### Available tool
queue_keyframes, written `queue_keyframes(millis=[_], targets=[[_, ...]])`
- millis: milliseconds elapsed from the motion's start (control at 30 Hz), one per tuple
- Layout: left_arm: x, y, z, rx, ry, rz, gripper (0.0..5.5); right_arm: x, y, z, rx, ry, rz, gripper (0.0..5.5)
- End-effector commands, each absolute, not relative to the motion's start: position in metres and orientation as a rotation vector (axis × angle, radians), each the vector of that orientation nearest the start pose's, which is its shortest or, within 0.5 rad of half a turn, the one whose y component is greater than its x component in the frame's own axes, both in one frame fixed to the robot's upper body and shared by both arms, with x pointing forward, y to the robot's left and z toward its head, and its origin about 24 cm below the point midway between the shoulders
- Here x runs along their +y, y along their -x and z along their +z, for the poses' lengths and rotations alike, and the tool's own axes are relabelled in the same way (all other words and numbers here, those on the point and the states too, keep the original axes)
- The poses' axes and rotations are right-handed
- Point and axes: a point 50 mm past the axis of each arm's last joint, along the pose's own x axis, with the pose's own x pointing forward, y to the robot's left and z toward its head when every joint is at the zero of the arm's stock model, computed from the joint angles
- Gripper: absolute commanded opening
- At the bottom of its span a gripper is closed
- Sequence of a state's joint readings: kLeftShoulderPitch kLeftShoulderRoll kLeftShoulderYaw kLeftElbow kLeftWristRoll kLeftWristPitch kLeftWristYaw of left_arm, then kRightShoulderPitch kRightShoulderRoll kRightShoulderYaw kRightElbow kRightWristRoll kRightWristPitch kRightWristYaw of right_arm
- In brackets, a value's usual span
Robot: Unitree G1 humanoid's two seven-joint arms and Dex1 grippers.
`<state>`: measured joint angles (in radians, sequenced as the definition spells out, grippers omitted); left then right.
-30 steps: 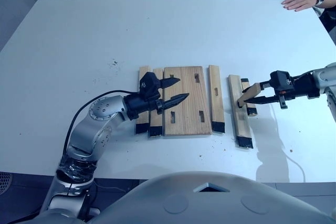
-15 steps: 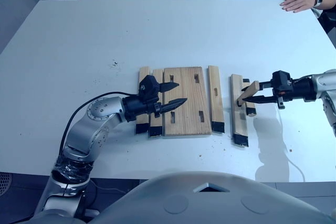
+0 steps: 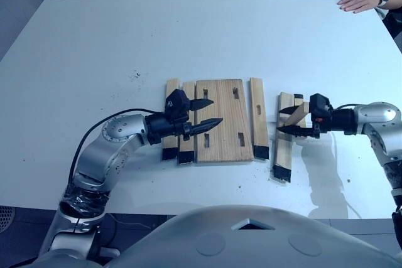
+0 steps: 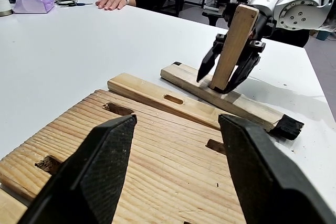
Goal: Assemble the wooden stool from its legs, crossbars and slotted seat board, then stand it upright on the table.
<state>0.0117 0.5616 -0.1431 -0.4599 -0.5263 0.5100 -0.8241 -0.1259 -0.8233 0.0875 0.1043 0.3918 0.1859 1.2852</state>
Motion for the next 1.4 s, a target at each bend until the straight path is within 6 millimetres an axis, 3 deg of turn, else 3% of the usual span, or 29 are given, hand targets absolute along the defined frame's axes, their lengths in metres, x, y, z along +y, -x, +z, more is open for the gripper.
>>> queue_keyframes(millis=[33, 267, 500, 600, 700, 900, 967, 1033, 1233, 1400], targets=[[0.144, -0.207, 0.098, 0.22, -0.018, -1.147, 2.91, -0.242, -0.241, 0.133, 0.283, 0.253, 1.218, 2.86], [0.143, -0.205, 0.097, 0.196, -0.012, -1.131, 2.91, -0.211, -0.225, 0.21, 0.022, 0.186, 1.298, 2.86], [0.147, -0.218, 0.094, 0.193, -0.018, -1.069, 2.91, -0.179, -0.244, 0.23, -0.169, 0.169, 1.206, 2.86], [0.152, -0.218, 0.091, 0.207, -0.027, -1.061, 2.91, -0.176, -0.245, 0.236, -0.199, 0.133, 1.202, 2.86], [0.154, -0.218, 0.088, 0.218, -0.025, -1.051, 2.91, -0.185, -0.24, 0.213, -0.091, 0.142, 1.189, 2.86], [0.154, -0.215, 0.082, 0.238, -0.018, -1.046, 2.91, -0.209, -0.221, 0.102, 0.286, 0.217, 1.142, 2.86], [0.154, -0.216, 0.082, 0.242, -0.02, -1.046, 2.91, -0.208, -0.219, 0.094, 0.284, 0.203, 1.138, 2.86], [0.156, -0.217, 0.082, 0.244, -0.021, -1.043, 2.91, -0.205, -0.224, 0.106, 0.217, 0.173, 1.13, 2.86], [0.157, -0.216, 0.081, 0.242, -0.015, -1.048, 2.91, -0.196, -0.226, 0.176, -0.014, 0.094, 1.152, 2.86], [0.154, -0.216, 0.081, 0.23, -0.008, -1.048, 2.91, -0.184, -0.231, 0.218, -0.157, 0.037, 1.175, 2.86]])
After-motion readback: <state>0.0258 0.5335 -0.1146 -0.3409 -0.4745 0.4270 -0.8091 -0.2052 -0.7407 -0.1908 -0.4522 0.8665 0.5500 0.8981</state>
